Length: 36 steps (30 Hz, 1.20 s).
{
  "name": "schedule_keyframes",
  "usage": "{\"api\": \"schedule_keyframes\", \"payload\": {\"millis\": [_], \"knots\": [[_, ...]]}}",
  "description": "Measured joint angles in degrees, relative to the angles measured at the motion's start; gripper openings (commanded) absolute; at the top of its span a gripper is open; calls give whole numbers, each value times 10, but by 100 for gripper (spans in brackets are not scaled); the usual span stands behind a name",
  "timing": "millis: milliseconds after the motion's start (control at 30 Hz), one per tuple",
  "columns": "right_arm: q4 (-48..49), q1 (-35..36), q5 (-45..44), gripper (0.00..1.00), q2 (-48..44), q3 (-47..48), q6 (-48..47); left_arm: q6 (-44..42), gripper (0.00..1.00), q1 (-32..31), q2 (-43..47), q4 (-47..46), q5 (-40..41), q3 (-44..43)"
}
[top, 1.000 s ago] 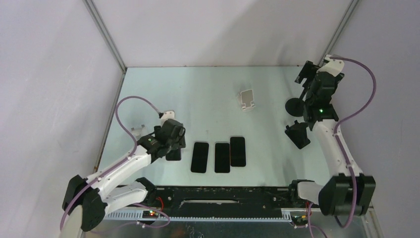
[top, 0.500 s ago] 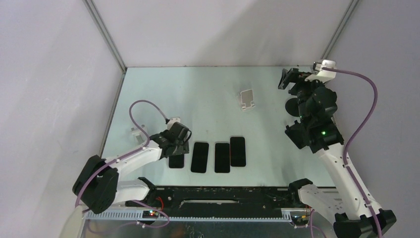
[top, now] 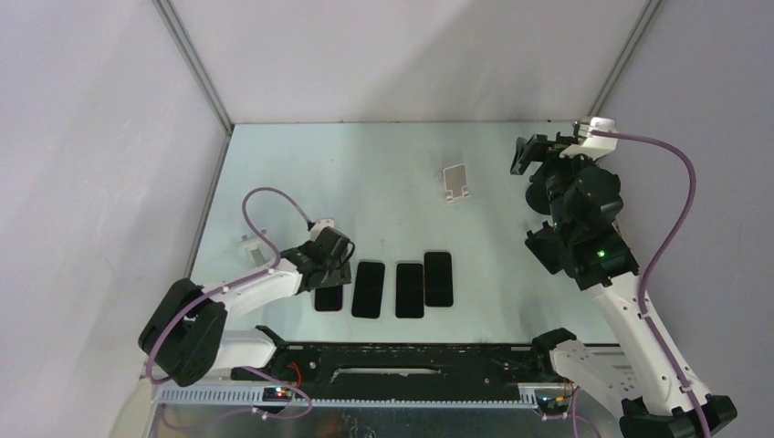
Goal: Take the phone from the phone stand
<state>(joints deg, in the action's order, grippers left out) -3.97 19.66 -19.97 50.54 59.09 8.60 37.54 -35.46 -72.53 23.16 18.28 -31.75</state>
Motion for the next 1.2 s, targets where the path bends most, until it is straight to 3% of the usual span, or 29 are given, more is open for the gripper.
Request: {"api": "schedule_keyframes", "payload": {"millis": [167,567,933,1200], "knots": [[-17,0,0,90,-8,0,9,0,6,-15,-3,-12,10,3],[-34,4,0,90,-18,0,16,30,8,-126,-65,-56,52,-26],[-37,4,-4,89,-26,-1,16,42,11,-131,-66,-64,57,-26],[-39,4,-4,89,-26,-1,20,48,21,-123,-39,-93,53,3]]}}
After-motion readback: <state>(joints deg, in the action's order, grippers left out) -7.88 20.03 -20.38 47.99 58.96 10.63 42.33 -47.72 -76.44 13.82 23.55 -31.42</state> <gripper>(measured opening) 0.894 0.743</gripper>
